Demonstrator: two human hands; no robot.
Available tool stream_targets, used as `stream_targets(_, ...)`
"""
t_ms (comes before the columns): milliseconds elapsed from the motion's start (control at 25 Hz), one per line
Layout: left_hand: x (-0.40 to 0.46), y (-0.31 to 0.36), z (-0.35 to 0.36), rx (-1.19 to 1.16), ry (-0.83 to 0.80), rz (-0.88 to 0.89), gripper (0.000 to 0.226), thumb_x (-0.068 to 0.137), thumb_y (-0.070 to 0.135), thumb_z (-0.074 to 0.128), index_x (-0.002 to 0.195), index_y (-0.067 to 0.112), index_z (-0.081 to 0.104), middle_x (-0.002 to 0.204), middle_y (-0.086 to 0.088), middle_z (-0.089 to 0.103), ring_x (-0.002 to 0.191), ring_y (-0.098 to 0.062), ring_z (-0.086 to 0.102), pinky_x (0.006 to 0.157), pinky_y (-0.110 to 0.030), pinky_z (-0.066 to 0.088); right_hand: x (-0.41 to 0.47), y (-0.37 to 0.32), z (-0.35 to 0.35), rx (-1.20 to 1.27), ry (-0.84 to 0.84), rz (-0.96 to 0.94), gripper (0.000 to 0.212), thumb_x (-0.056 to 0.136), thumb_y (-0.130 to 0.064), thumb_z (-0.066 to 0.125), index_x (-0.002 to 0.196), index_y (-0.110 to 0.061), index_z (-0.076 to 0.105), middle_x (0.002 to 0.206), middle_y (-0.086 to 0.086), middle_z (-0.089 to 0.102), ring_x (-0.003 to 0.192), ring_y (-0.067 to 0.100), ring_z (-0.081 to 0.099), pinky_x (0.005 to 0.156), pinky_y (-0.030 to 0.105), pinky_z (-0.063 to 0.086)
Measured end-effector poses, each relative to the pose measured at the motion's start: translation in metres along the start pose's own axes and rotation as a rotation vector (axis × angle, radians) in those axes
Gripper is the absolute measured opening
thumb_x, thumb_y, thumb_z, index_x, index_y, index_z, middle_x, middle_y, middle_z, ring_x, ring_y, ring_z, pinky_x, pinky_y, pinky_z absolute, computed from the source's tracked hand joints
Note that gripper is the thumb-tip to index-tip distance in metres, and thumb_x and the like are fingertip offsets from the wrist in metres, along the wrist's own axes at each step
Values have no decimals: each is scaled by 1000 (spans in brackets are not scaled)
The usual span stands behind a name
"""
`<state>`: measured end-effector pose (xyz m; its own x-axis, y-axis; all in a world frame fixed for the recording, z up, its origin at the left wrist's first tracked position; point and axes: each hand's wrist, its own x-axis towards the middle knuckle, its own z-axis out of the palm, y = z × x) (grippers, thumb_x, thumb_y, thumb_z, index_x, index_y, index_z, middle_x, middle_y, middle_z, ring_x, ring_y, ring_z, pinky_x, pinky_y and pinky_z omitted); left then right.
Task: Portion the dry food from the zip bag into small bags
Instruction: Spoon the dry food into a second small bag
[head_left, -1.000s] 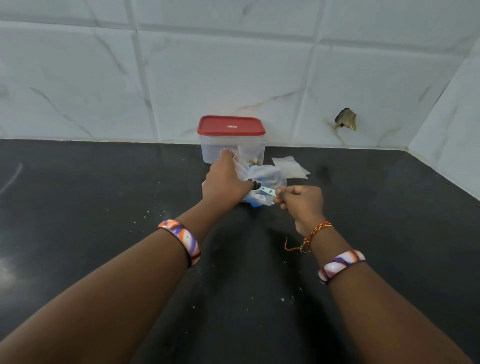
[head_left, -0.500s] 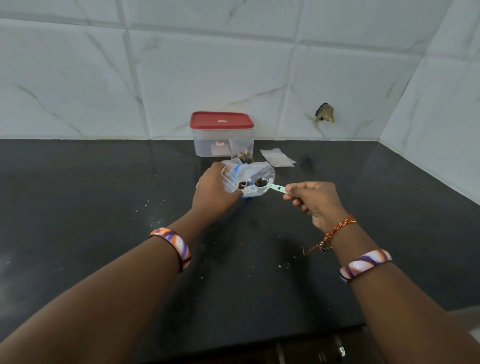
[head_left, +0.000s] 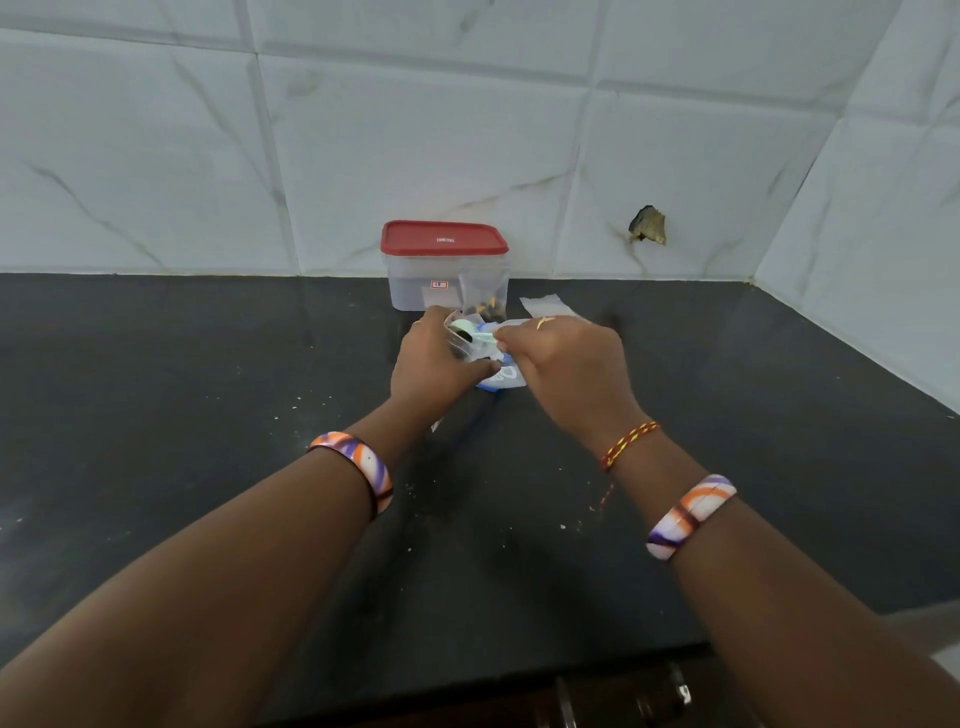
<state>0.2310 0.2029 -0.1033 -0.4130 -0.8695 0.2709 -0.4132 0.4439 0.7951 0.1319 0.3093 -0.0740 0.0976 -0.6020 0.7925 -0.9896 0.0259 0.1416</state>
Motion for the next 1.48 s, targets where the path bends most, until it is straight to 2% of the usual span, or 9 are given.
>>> stream_targets(120, 4, 1, 4, 15, 20, -46, 67, 63, 34, 83, 117, 13, 50, 116, -7, 61, 104, -22, 59, 87, -38, 52, -8, 6, 8, -9, 77, -36, 12, 77, -14, 68, 84, -11, 76, 65, 7, 73, 54, 21, 67, 46, 20, 47)
stream_targets(320, 5, 5, 15, 312, 54, -87, 62, 72, 34, 76, 120, 11, 46, 120, -9, 57, 109, -27, 57, 87, -40, 49, -12, 22, 3, 865, 58, 1009, 13, 83, -9, 67, 94, -4, 73, 69, 2, 70, 49, 0, 59, 52, 16, 49)
stream_targets(400, 12, 7, 13, 211, 106, -198, 51, 77, 22, 71, 120, 9, 47, 121, -12, 58, 109, -30, 58, 83, -38, 49, -18, 30, 5, 1002, 87, 1191, 13, 84, -7, 66, 93, -1, 71, 67, 3, 67, 44, -1, 57, 43, 9, 41)
stream_targets(520, 28, 5, 2, 38, 166, -254, 44, 79, 17, 70, 117, 6, 52, 119, -14, 61, 108, -29, 60, 77, -32, 46, -22, 35, 12, 894, 14, 1097, 13, 82, -7, 67, 92, 0, 72, 65, 3, 67, 47, 0, 59, 44, 10, 43)
stream_targets(640, 35, 1, -3, -46, 170, -256, 46, 74, 19, 75, 114, 6, 56, 116, -12, 63, 105, -26, 61, 80, -30, 48, -8, 32, 31, 475, -171, 701, 11, 81, -12, 66, 84, -6, 75, 68, 7, 71, 62, 17, 66, 60, 29, 54)
stream_targets(840, 39, -3, -2, -52, 107, -242, 43, 65, 20, 78, 103, 8, 64, 99, -8, 68, 93, -24, 66, 81, -36, 56, 30, 7, 62, -71, -327, 94, 21, 48, -3, 87, 58, -4, 69, 54, 12, 65, 50, 25, 64, 41, 23, 47)
stream_targets(1000, 81, 27, -2, -154, 276, -320, 33, 63, 12, 72, 94, 5, 66, 92, -11, 68, 88, -26, 67, 73, -31, 56, 36, 33, 86, 136, -496, 442, 12, 79, -4, 58, 87, 2, 66, 87, 21, 67, 85, 35, 63, 68, 36, 49)
stream_targets(1240, 107, 68, 47, 66, -33, -59, 43, 67, 9, 73, 106, 2, 57, 102, -11, 61, 94, -23, 58, 71, -27, 44, 29, 74, 100, 705, -638, 1096, 19, 75, 9, 56, 60, -1, 63, 50, 8, 54, 42, 14, 49, 45, 22, 41)
stream_targets(1480, 96, 52, 25, 46, 22, -88, 40, 68, 8, 73, 103, 4, 54, 97, -7, 55, 90, -21, 54, 71, -28, 43, 18, 70, 82, 934, -516, 1278, 3, 81, 0, 66, 78, -1, 68, 65, 8, 62, 51, 10, 53, 42, 14, 41)
